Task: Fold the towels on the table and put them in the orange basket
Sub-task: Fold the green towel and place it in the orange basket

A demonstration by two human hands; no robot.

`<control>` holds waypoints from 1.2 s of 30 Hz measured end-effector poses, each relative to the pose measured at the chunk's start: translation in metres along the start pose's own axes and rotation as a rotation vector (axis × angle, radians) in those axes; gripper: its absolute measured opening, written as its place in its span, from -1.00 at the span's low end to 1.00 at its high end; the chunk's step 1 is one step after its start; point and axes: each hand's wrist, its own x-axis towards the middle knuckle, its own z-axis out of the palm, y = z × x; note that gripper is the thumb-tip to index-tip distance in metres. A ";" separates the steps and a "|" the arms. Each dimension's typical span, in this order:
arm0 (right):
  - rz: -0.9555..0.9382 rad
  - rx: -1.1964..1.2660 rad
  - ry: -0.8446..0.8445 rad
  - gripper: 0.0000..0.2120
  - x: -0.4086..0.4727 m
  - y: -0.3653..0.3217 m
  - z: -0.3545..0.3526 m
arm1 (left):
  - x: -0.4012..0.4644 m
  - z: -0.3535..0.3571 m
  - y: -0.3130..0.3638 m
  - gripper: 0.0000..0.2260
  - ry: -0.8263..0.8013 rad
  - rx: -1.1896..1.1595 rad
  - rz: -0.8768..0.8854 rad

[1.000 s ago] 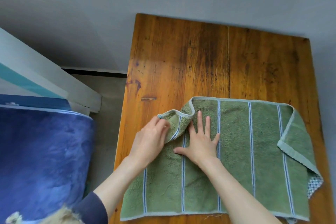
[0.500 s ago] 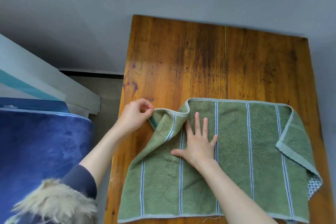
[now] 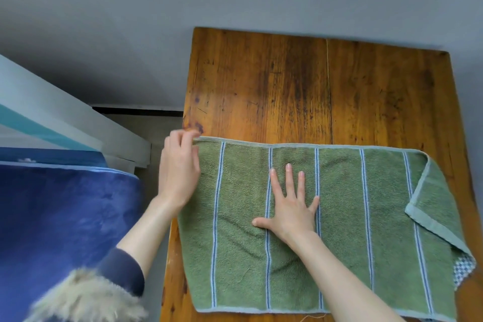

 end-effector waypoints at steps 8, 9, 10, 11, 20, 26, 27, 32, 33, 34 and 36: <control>0.003 0.002 0.004 0.18 -0.001 0.000 0.000 | -0.086 -0.009 -0.031 -0.78 -0.104 -0.273 -0.620; 0.003 0.003 0.004 0.18 -0.001 0.000 0.000 | -0.088 -0.010 -0.028 -0.83 -0.107 -0.280 -0.581; 0.003 0.002 0.002 0.18 -0.001 -0.001 -0.001 | -0.088 -0.012 -0.026 -0.88 -0.111 -0.285 -0.549; 0.004 0.002 -0.002 0.18 -0.001 -0.001 -0.001 | -0.086 -0.013 -0.023 -0.91 -0.123 -0.290 -0.536; 0.015 -0.013 -0.027 0.19 -0.001 -0.003 -0.003 | -0.083 -0.029 -0.008 -0.76 -0.340 -0.695 -0.655; 0.015 -0.013 -0.034 0.17 -0.003 -0.004 -0.004 | -0.107 -0.047 -0.033 -0.82 -0.684 -0.404 -0.617; 0.016 -0.014 -0.034 0.17 -0.003 -0.004 -0.004 | -0.111 -0.051 -0.035 -0.82 -0.707 -0.393 -0.634; 0.022 -0.022 -0.029 0.17 -0.004 -0.006 -0.006 | -0.129 -0.063 -0.046 -0.85 -0.813 -0.361 -0.697; 0.025 -0.027 -0.025 0.17 -0.004 -0.006 -0.006 | -0.134 -0.064 -0.049 -0.84 -0.832 -0.356 -0.706; 0.027 -0.030 -0.021 0.17 -0.003 -0.006 -0.006 | -0.138 -0.063 -0.051 -0.83 -0.851 -0.347 -0.712; 0.028 -0.036 -0.013 0.18 -0.003 -0.006 -0.004 | -0.147 -0.063 -0.055 -0.81 -0.885 -0.343 -0.722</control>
